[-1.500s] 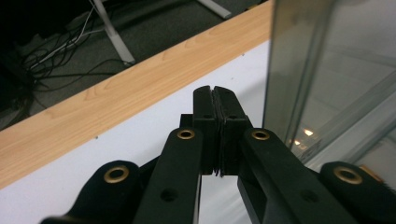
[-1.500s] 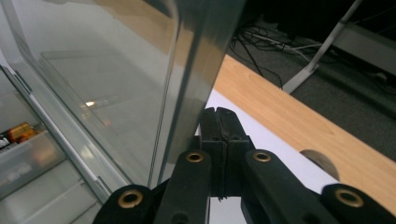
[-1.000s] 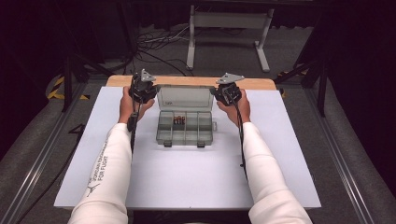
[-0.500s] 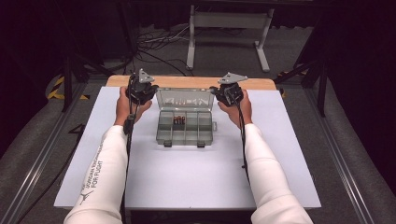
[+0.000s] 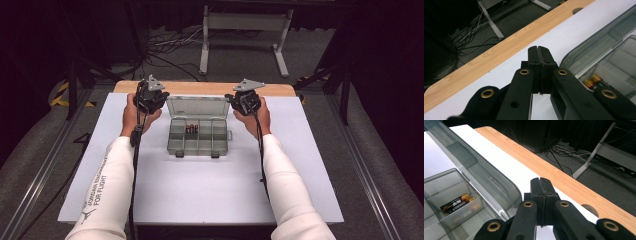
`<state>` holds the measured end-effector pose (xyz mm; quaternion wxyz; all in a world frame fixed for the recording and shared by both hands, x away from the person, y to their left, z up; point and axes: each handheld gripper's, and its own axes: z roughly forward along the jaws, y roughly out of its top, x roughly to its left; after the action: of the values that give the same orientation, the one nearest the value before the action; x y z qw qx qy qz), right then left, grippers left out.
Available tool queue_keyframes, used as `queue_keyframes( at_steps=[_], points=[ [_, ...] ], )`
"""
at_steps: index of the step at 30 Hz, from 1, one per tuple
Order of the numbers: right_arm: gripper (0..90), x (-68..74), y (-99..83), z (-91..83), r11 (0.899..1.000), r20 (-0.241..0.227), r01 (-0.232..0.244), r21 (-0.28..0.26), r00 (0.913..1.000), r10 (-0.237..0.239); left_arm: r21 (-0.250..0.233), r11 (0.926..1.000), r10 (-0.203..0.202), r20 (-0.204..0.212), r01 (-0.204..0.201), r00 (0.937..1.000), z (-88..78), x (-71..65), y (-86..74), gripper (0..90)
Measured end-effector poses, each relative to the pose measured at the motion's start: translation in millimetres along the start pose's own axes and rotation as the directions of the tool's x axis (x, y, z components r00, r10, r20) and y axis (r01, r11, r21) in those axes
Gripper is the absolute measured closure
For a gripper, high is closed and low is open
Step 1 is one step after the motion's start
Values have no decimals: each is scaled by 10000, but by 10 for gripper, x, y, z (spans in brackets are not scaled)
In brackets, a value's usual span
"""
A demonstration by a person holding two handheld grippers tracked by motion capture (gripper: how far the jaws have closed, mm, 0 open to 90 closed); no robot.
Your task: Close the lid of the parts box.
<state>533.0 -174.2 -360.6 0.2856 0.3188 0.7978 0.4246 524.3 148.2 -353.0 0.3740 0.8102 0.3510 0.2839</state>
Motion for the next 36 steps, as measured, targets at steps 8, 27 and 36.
queue_keyframes(
  at_steps=[8, 27, 36],
  points=[
    [900, 37, 36, -67, 9999, -23, 154, -2, 9999, -154, 63, 9998, 179, -85, -178, 9998, -77, 7, -18, 891],
    [900, 170, 24, -224, 9982, -340, 366, 472, 9988, -350, 175, 9967, 784, 250, -788, 9966, -150, -184, -69, 892],
    [900, 290, -63, -294, 9968, -906, 447, 656, 9951, -387, 36, 9918, 1271, 507, -1275, 9906, -315, -319, -117, 893]
  ],
)
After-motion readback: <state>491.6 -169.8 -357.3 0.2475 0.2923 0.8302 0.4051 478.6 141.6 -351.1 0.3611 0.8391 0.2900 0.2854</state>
